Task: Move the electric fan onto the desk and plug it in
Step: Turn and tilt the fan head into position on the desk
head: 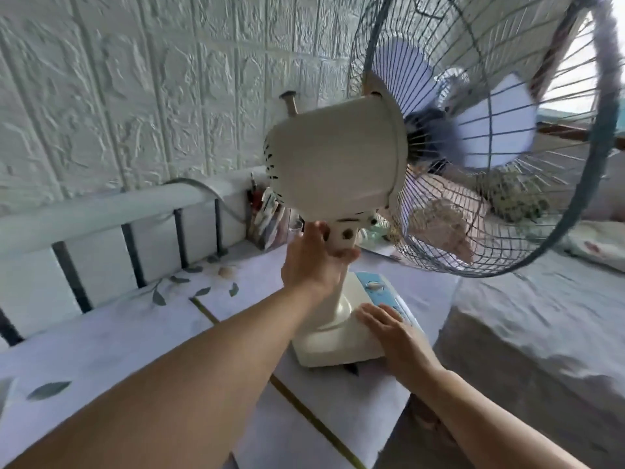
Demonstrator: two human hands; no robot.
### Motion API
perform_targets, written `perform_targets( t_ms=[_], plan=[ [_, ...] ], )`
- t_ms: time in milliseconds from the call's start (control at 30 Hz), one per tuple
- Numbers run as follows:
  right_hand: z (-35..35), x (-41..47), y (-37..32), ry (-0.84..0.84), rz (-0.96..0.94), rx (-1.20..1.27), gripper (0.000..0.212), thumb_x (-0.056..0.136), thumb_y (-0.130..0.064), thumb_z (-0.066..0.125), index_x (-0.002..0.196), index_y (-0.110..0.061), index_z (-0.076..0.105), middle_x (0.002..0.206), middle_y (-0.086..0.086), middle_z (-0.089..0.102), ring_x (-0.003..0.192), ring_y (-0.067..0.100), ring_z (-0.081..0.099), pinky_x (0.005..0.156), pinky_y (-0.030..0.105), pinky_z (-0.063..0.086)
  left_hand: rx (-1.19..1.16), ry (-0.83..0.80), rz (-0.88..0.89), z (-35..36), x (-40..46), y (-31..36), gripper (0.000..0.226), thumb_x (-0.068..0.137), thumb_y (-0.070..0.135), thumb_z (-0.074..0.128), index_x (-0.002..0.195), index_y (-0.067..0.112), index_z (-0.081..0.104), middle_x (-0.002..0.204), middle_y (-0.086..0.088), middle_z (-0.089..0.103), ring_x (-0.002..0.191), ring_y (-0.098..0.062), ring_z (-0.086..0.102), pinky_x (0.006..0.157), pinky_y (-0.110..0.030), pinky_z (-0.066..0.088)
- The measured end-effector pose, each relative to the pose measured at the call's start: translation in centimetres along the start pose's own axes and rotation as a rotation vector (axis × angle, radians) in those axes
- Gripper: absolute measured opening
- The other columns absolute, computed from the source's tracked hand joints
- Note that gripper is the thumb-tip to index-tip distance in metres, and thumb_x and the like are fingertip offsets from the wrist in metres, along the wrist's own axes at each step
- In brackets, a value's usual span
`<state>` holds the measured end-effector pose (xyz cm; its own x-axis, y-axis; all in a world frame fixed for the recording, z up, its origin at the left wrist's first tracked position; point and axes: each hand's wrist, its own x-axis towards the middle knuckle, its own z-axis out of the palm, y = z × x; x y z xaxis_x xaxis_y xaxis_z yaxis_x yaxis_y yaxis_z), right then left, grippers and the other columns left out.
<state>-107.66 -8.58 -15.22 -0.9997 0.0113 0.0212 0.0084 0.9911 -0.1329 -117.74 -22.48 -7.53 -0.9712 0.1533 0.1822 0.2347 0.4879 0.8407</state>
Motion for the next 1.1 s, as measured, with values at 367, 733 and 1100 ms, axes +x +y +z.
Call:
perform_targets(
  t_ms=[367,733,1100],
  plan=[
    [-0.6,2.6,3.9,0.132,-0.219,-0.105,0.058,0.075,-0.012,0.044,0.131,-0.027,0.044,0.129,0.0,0.062,0.112,0.027,0.065,0.087,0.039,0.054,0.084,0.149,-0.066,1.1,-1.4,0.2,0.058,0.062,0.062,0.072,0.1,0.019,0.066,0.103,-0.001,0.072,0.1,-0.024,0.067,0.079,-0.036,0.055],
    [2.0,0.4,-5.9,-0.183,0.507,0.419,0.132,0.055,-0.061,0.079,0.148,-0.036,-0.011,0.15,0.014,-0.038,0.14,0.042,-0.028,0.111,0.065,0.01,-0.329,-0.553,-0.149,-3.2,-0.4,1.4,0.03,0.085,-0.006,0.059,0.111,0.009,0.052,0.093,-0.009,0.057,0.097,-0.02,0.053,0.082,-0.028,0.047],
    [1.7,1.3,-2.4,-0.109,0.321,0.325,0.096,0.063,-0.036,0.08,0.139,-0.037,0.021,0.15,0.015,-0.004,0.138,0.05,0.009,0.1,0.052,0.045,-0.334,-0.347,-0.169,-1.9,-1.4,1.1,0.021,0.073,0.0,0.075,0.093,0.003,0.069,0.069,0.008,0.063,0.074,-0.009,0.059,0.07,-0.024,0.048]
  ],
)
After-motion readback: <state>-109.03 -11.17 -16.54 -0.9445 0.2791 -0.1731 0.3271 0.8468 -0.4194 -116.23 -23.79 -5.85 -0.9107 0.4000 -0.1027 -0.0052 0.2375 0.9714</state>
